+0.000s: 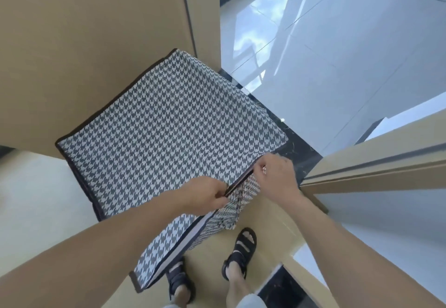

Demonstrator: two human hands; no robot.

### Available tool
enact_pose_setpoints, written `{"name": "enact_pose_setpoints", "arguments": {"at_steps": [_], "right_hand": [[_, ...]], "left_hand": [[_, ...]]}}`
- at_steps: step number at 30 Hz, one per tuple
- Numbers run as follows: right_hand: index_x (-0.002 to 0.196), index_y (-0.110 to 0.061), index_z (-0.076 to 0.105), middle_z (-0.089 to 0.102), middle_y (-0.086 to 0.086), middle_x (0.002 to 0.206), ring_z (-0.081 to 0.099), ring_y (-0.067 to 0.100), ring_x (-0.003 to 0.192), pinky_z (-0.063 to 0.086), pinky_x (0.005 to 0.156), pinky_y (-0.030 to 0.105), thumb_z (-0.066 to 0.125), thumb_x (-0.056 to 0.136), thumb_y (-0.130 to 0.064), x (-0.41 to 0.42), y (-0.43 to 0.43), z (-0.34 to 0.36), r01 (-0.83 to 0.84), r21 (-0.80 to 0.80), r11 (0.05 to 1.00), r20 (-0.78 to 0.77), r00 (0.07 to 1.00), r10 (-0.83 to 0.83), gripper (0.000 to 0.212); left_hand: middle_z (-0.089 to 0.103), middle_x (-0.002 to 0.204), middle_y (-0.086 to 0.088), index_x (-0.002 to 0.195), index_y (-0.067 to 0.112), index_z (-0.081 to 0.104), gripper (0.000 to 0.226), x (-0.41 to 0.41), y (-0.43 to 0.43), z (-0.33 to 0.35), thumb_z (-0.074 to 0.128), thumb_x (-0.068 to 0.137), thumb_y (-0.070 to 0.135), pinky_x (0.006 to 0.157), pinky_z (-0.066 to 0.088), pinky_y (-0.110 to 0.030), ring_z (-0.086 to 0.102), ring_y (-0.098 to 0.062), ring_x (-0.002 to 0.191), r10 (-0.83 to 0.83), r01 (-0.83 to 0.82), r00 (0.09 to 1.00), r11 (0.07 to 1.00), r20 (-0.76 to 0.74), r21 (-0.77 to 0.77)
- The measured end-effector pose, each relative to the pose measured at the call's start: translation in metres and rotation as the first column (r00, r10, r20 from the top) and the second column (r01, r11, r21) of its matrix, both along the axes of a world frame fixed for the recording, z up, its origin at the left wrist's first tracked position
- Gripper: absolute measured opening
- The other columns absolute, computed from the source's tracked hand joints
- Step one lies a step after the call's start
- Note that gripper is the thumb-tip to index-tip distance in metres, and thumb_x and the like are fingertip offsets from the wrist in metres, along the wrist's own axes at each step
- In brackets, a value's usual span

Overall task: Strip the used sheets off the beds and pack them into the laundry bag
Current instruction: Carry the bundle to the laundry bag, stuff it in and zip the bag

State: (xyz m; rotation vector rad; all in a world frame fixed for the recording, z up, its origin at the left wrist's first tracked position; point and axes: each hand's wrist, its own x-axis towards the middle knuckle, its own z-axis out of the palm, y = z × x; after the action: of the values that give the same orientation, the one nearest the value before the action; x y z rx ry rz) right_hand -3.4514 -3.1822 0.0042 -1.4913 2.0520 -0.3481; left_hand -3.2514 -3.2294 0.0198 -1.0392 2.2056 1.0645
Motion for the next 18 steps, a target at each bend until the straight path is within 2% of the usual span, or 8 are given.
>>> {"name": "enact_pose_setpoints", "arguments": {"at_steps": [2,4,7,8,10,12,14,18], "right_hand": [[0.087,-0.019,0.059,0.057,-0.007,0.084,0.049,0.013,0.083,0.033,0.104,0.038,0.053,0.1,-0.024,-0.015,-0.007,0.0,0.049,-0.031,0.998,-0.036,0.998,-0.05,0.015],[0.087,-0.017,0.059,0.055,-0.006,0.081,0.048,0.014,0.081,0.036,0.097,0.037,0.055,0.1,-0.022,-0.018,-0.012,-0.001,0.079,-0.068,0.995,-0.024,0.996,-0.081,0.015],[0.083,-0.019,0.054,0.051,-0.008,0.08,0.047,0.015,0.081,0.036,0.09,0.036,0.058,0.099,-0.021,-0.019,-0.017,-0.003,0.082,-0.126,0.989,0.021,0.997,-0.08,0.016],[0.083,-0.018,0.055,0.053,-0.007,0.08,0.048,0.016,0.082,0.037,0.091,0.038,0.059,0.098,-0.021,-0.022,-0.019,-0.004,0.057,-0.144,0.988,0.017,0.998,-0.055,0.016],[0.083,-0.015,0.062,0.059,-0.004,0.081,0.054,0.02,0.086,0.04,0.092,0.041,0.062,0.096,-0.02,-0.036,-0.02,-0.006,0.028,-0.174,0.984,-0.025,0.999,-0.033,0.014],[0.082,-0.014,0.066,0.066,-0.002,0.083,0.058,0.022,0.095,0.042,0.092,0.044,0.066,0.094,-0.02,-0.054,-0.021,-0.006,0.058,-0.212,0.975,-0.073,0.995,-0.075,0.013],[0.08,-0.015,0.066,0.068,0.0,0.083,0.058,0.025,0.1,0.042,0.091,0.044,0.069,0.091,-0.018,-0.069,-0.024,-0.004,0.107,-0.268,0.957,-0.104,0.985,-0.139,0.011],[0.08,-0.012,0.062,0.065,0.003,0.081,0.054,0.028,0.097,0.05,0.08,0.046,0.064,0.09,-0.016,-0.067,-0.031,-0.005,0.15,-0.406,0.902,-0.117,0.97,-0.214,0.011]], "left_hand": [[0.056,0.076,0.003,0.094,0.015,0.058,0.023,0.001,-0.001,0.002,0.049,0.102,0.035,0.061,0.047,-0.021,0.048,-0.009,0.061,-0.038,0.037,0.998,0.999,0.054,0.009],[0.055,0.075,0.005,0.091,0.019,0.054,0.022,-0.013,-0.007,0.004,0.049,0.1,0.039,0.061,0.048,-0.021,0.047,-0.009,0.06,-0.063,0.069,0.994,0.996,0.089,-0.06],[0.059,0.078,0.006,0.098,0.021,0.052,0.035,-0.05,-0.021,0.002,0.052,0.093,0.056,0.061,0.053,-0.023,0.054,-0.008,0.062,0.053,-0.044,0.998,0.979,0.041,-0.197],[0.058,0.078,0.006,0.097,0.021,0.051,0.035,-0.062,-0.026,0.002,0.052,0.093,0.056,0.058,0.051,-0.023,0.054,-0.009,0.062,0.068,-0.058,0.997,0.973,0.04,-0.223],[0.055,0.073,0.005,0.087,0.023,0.049,0.026,-0.078,-0.033,0.0,0.045,0.101,0.044,0.055,0.046,-0.022,0.051,-0.01,0.059,0.028,-0.016,0.998,0.978,0.054,-0.209],[0.053,0.07,0.004,0.082,0.022,0.05,0.028,-0.085,-0.036,0.0,0.041,0.104,0.036,0.054,0.042,-0.022,0.047,-0.01,0.057,0.012,-0.009,1.0,0.987,0.02,-0.16],[0.053,0.071,0.003,0.089,0.016,0.056,0.028,-0.09,-0.039,0.004,0.041,0.105,0.035,0.055,0.041,-0.022,0.046,-0.009,0.057,0.018,-0.021,1.0,0.993,-0.026,-0.12],[0.054,0.074,0.002,0.096,0.012,0.058,0.029,-0.1,-0.05,0.014,0.041,0.106,0.034,0.054,0.04,-0.02,0.046,-0.01,0.057,0.032,-0.037,0.998,0.995,-0.06,-0.088]]}}
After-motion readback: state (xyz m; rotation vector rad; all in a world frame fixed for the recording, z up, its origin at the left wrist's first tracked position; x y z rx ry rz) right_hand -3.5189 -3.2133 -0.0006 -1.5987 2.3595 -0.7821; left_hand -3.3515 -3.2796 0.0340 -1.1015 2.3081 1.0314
